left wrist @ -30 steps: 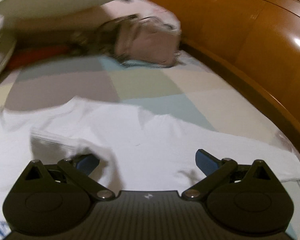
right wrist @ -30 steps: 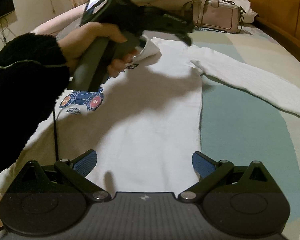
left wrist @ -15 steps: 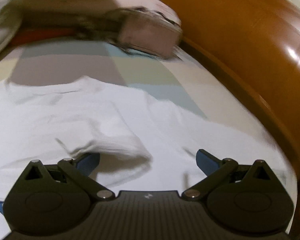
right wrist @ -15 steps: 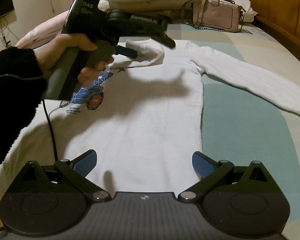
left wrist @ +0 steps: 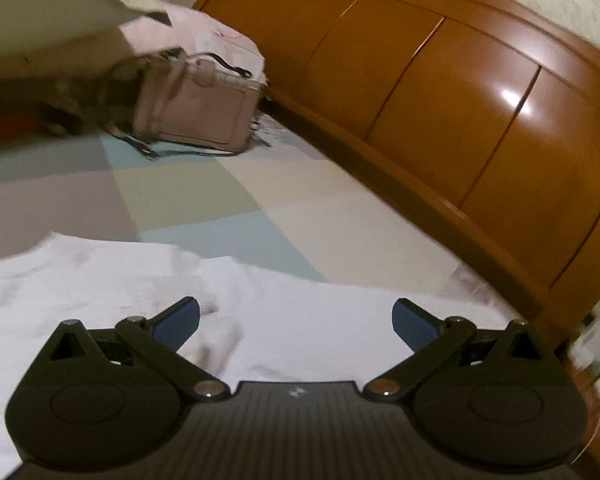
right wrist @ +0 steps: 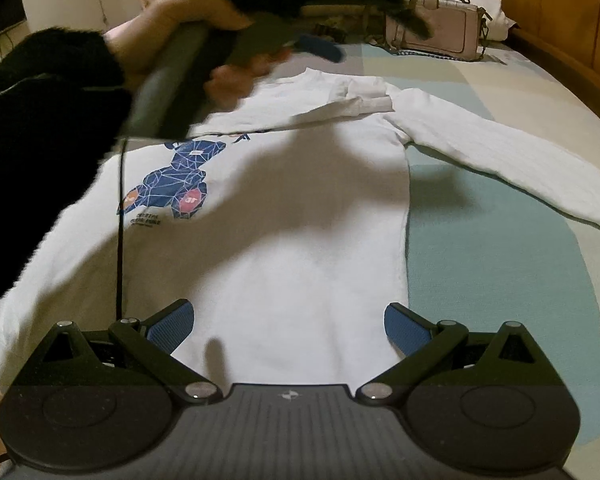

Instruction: Fold clothes

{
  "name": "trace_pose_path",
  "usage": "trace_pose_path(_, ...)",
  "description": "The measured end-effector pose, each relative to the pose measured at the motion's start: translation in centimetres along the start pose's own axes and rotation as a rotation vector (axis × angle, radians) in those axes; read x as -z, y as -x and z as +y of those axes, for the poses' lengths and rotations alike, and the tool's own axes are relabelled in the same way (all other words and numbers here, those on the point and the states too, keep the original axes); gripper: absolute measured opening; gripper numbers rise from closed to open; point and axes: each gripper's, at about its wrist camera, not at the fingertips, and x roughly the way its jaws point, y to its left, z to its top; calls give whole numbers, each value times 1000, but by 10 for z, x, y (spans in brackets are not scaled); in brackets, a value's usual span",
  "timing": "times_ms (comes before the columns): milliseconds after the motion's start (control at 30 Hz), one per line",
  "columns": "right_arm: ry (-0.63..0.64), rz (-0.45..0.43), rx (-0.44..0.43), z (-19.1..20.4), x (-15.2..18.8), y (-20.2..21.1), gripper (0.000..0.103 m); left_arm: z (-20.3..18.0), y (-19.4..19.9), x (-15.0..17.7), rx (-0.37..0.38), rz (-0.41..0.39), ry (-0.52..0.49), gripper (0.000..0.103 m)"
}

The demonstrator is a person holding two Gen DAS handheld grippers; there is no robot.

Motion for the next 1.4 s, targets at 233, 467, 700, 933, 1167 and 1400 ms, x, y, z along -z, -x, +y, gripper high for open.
trace_pose_path(233,-8,-25,-9,1,-2,4,103,52,98,48,-271,70,-27,102)
trace_pose_path(467,13,-101,-32,21,-9,5,103,120,170,108,-389,65,120,102)
trace_pose_path(700,19,-158,-43,39,-14,-3,103,158,167,120,-286,-12,242,102)
trace_pose_path(933,24,-214,-51,56,-19,-11,103,186,156,120,-351,-166,319,102)
trace_pose_path(1167,19,-250,-59,61,-20,-14,103,203,190,140,-466,-168,342,92)
trace_pose_path(1400,22,-240,-58,60,-17,-16,103,187,217,130,-484,-181,290,95)
